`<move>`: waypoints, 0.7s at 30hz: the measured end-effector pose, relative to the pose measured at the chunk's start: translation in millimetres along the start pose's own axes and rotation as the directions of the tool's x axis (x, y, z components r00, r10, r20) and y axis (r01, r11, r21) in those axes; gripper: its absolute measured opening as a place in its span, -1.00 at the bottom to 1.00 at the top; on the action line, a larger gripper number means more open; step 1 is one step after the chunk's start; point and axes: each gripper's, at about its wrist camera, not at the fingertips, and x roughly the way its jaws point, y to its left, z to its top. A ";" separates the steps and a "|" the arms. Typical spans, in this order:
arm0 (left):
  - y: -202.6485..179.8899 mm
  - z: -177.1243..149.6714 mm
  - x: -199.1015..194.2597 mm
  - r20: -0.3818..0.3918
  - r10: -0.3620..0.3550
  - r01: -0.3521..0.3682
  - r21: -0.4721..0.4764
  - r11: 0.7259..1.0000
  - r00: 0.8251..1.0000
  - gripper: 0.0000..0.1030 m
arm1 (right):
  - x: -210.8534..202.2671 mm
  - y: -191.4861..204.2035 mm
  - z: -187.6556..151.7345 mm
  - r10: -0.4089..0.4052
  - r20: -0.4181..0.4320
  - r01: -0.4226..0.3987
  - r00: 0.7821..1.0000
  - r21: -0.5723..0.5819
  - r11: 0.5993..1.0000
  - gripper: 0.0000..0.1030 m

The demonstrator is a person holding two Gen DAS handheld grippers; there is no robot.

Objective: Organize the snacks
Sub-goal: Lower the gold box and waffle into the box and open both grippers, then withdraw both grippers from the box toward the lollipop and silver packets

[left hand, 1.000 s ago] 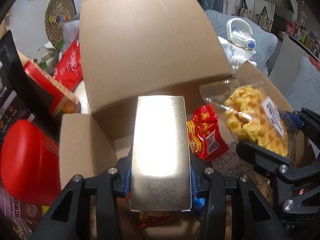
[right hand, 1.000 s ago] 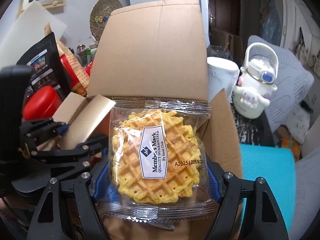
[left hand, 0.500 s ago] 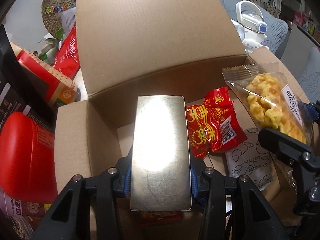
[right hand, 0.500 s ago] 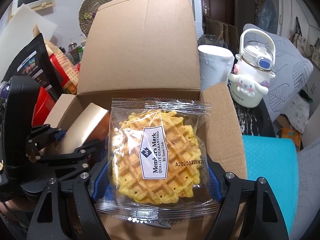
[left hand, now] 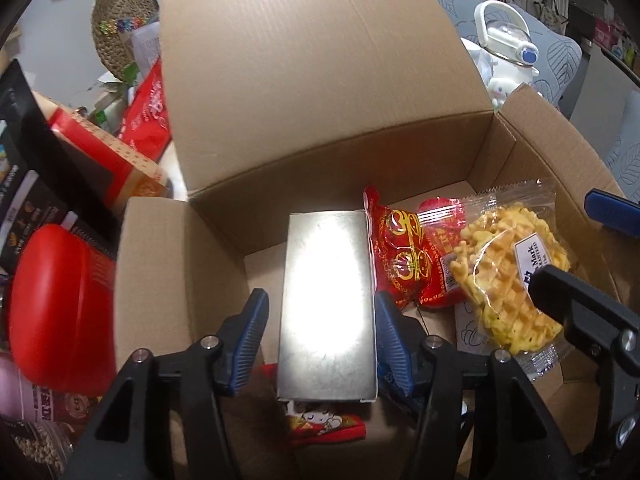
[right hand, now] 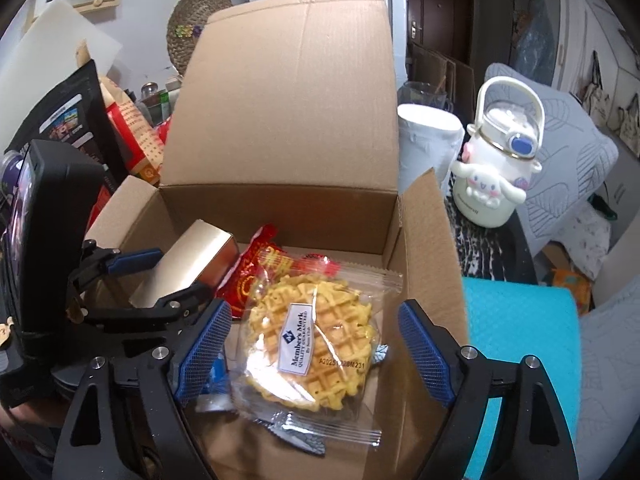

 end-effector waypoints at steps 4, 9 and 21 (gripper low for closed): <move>2.6 2.6 -25.3 0.062 -0.022 0.023 -0.025 0.999 0.998 0.08 | -18.6 -0.5 1.3 0.006 0.037 -0.007 0.999 0.018 1.000 0.68; 2.1 1.5 -61.8 0.123 -0.033 0.040 -0.048 0.998 0.992 0.08 | -51.0 0.2 3.2 -0.008 0.092 0.006 0.996 0.023 1.000 0.68; 1.7 -13.7 -162.5 0.267 -0.038 0.046 -0.024 0.999 0.963 0.08 | -137.9 14.3 0.8 -0.035 0.215 0.036 0.976 -0.001 0.999 0.68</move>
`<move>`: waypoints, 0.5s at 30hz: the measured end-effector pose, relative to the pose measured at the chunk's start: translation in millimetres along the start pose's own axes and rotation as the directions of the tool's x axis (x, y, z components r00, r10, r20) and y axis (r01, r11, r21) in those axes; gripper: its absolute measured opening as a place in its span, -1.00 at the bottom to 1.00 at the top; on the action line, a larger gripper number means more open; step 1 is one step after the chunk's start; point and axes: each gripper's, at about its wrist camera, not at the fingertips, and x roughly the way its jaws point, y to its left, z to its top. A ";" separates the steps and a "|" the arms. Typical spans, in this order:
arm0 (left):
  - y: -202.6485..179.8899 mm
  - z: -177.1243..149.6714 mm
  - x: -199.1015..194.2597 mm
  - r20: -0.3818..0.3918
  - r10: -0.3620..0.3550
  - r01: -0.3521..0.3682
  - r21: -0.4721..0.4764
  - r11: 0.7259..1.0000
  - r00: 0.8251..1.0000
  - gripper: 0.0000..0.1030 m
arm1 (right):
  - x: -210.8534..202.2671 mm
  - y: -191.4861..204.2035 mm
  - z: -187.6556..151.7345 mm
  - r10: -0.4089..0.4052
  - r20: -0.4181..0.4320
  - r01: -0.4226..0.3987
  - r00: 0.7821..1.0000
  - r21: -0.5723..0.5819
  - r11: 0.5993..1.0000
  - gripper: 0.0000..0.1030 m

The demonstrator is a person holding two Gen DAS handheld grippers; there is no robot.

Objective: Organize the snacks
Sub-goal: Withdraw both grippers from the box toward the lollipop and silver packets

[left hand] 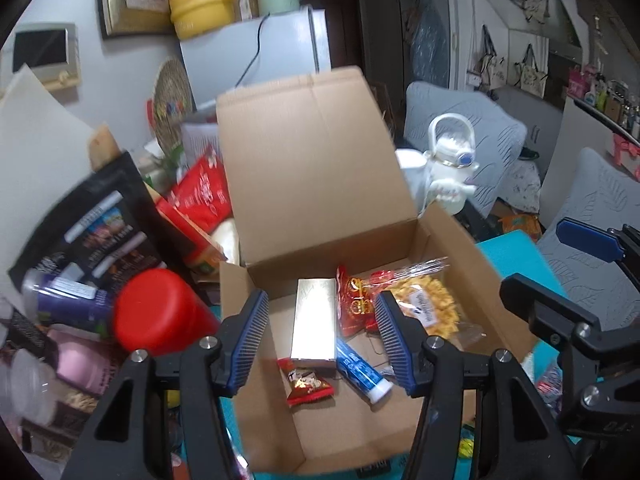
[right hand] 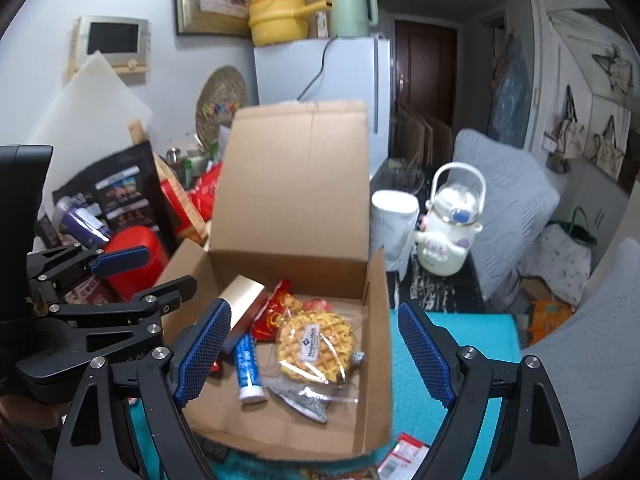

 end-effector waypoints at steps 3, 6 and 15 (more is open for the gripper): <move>-4.4 -2.3 -25.8 0.030 -0.013 0.013 0.009 1.000 0.999 0.08 | -23.2 4.7 -0.6 -0.007 0.029 0.007 1.000 -0.006 1.000 0.68; -7.7 -7.5 -48.8 0.055 -0.017 0.016 0.021 1.000 0.998 0.08 | -43.6 9.3 -4.5 -0.013 0.053 0.014 0.999 -0.008 1.000 0.67; -14.6 -36.3 -107.0 0.107 -0.056 0.052 0.037 0.998 0.993 0.08 | -99.2 25.4 -30.4 -0.043 0.095 0.045 0.995 -0.017 0.999 0.67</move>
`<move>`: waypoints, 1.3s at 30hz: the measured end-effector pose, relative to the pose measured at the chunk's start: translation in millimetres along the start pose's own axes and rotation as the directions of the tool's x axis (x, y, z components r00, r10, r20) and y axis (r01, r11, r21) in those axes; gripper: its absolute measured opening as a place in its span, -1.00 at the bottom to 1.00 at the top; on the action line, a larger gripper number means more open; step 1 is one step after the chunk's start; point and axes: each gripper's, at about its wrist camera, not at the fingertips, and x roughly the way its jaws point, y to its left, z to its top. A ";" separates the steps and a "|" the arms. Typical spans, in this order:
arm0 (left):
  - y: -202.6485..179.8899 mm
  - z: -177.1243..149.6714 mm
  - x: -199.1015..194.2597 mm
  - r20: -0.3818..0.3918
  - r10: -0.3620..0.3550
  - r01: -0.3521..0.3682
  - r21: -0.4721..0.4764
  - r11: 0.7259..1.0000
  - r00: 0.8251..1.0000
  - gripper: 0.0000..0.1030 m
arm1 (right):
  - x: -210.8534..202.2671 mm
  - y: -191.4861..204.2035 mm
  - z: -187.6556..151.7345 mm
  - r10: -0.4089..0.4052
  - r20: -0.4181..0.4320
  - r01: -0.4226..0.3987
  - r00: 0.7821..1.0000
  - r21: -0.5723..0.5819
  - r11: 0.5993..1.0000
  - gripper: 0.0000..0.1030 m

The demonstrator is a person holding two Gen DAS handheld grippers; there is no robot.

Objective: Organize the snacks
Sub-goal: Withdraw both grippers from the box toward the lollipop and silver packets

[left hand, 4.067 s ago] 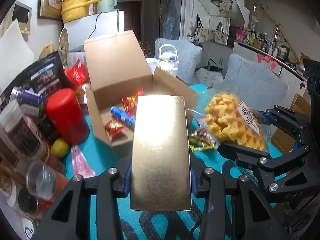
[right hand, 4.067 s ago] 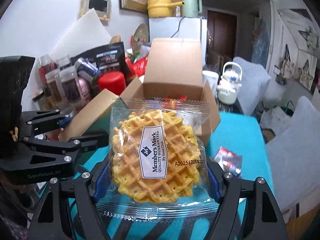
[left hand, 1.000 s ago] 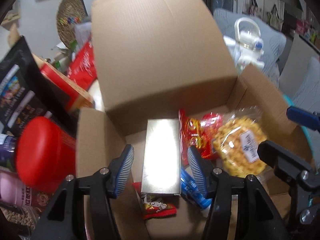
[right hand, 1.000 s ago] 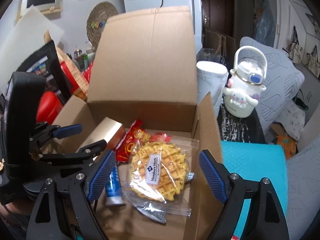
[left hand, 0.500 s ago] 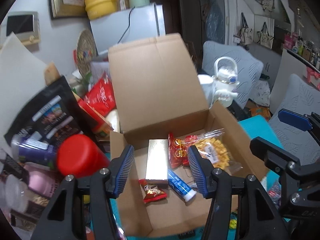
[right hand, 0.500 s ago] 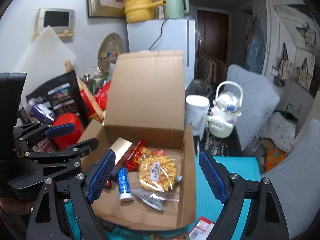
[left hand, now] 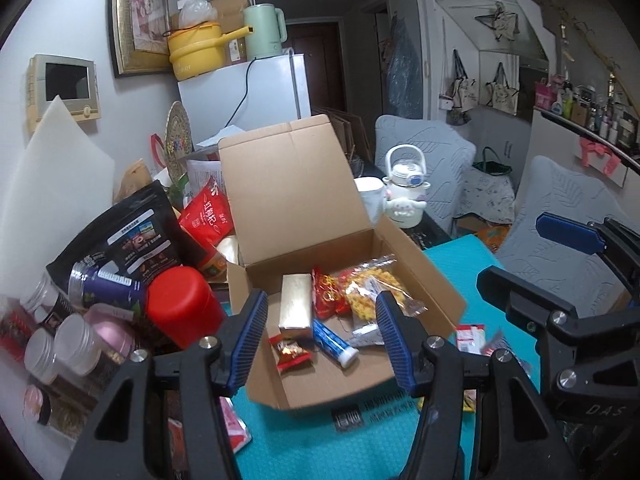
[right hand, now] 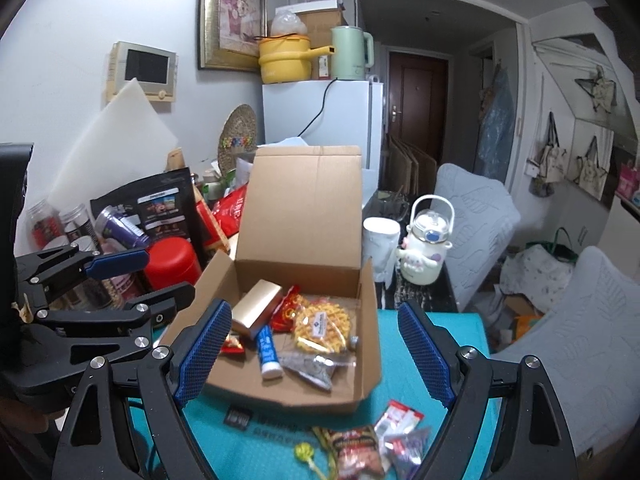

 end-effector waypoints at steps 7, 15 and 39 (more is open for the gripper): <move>-10.7 -26.0 -29.6 0.008 -0.029 0.029 0.010 1.000 1.000 0.11 | -33.6 4.1 -27.7 -0.026 0.005 0.026 1.000 0.017 1.000 0.67; -23.6 -54.6 -44.4 0.002 -0.086 0.086 0.016 0.996 0.996 0.35 | -55.9 1.2 -66.9 -0.063 -0.026 0.064 0.998 0.049 0.997 0.67; -69.3 -127.9 26.1 -0.207 -0.214 0.225 0.030 0.974 0.955 0.35 | -31.4 -45.9 -166.6 -0.045 -0.176 0.077 0.983 0.178 0.981 0.67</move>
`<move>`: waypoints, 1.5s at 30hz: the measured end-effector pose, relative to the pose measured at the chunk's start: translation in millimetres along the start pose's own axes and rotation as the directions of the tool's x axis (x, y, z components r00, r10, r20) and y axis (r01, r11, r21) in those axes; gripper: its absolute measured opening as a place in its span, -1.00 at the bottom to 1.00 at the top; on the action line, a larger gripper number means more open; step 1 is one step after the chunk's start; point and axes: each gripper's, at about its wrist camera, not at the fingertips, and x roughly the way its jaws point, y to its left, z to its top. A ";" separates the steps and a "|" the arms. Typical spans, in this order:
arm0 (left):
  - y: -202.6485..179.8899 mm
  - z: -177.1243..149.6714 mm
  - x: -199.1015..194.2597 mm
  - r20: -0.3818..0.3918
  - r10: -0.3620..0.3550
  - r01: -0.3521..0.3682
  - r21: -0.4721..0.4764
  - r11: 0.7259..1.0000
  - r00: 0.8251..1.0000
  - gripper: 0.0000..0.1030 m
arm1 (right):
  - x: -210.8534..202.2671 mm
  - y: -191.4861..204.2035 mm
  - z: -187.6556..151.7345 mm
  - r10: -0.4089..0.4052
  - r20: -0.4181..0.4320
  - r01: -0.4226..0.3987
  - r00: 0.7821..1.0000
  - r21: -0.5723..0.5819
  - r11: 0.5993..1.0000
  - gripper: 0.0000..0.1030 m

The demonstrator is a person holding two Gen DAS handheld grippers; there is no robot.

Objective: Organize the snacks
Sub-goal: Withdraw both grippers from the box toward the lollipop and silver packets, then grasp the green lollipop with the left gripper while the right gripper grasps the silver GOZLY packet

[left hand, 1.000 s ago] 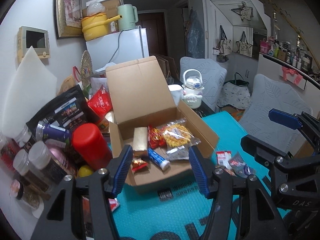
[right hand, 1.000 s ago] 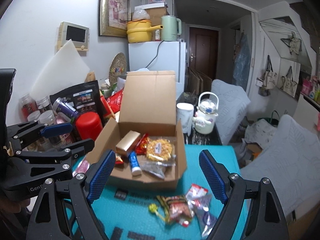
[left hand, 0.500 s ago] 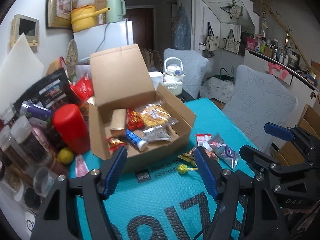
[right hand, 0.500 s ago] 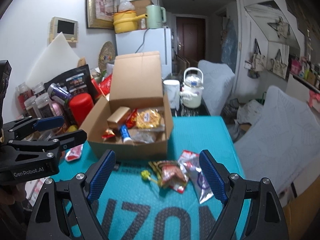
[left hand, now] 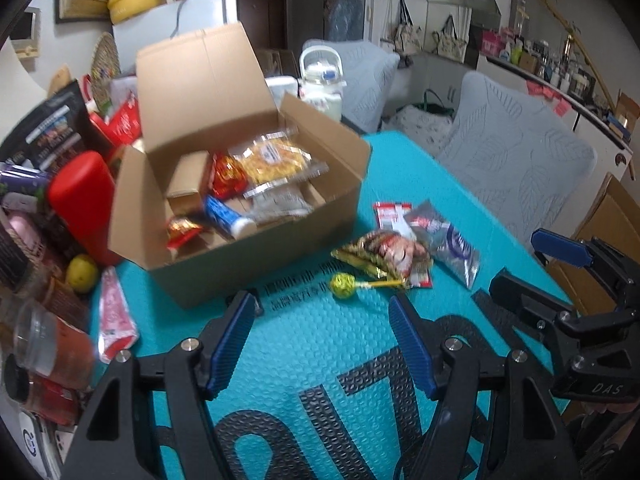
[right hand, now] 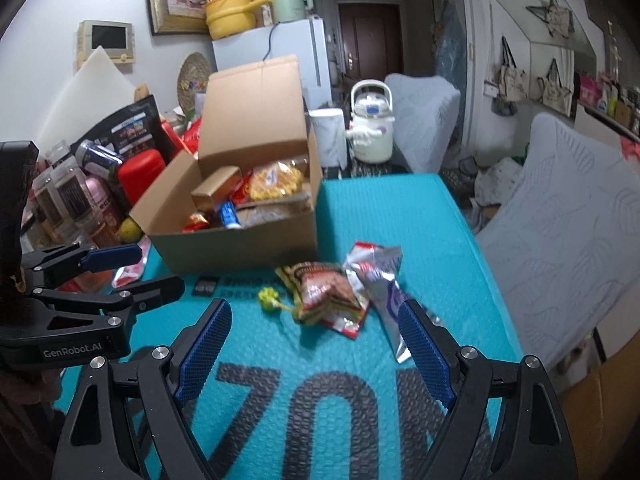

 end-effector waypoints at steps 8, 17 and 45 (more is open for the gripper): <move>-12.0 -2.7 39.0 -0.070 -0.015 0.018 0.045 0.999 0.997 0.35 | 24.7 -22.1 -13.5 0.004 -0.043 -0.003 0.999 0.035 0.999 0.67; -16.0 -0.6 89.4 -0.146 -0.052 0.061 0.062 0.996 0.988 0.35 | 55.8 -42.4 -19.1 0.014 -0.102 -0.008 0.995 0.056 0.998 0.67; -22.3 7.1 135.8 -0.165 -0.073 0.094 0.127 0.987 0.984 -0.48 | 133.4 -84.6 -4.4 0.007 -0.255 0.007 0.967 0.054 0.998 0.82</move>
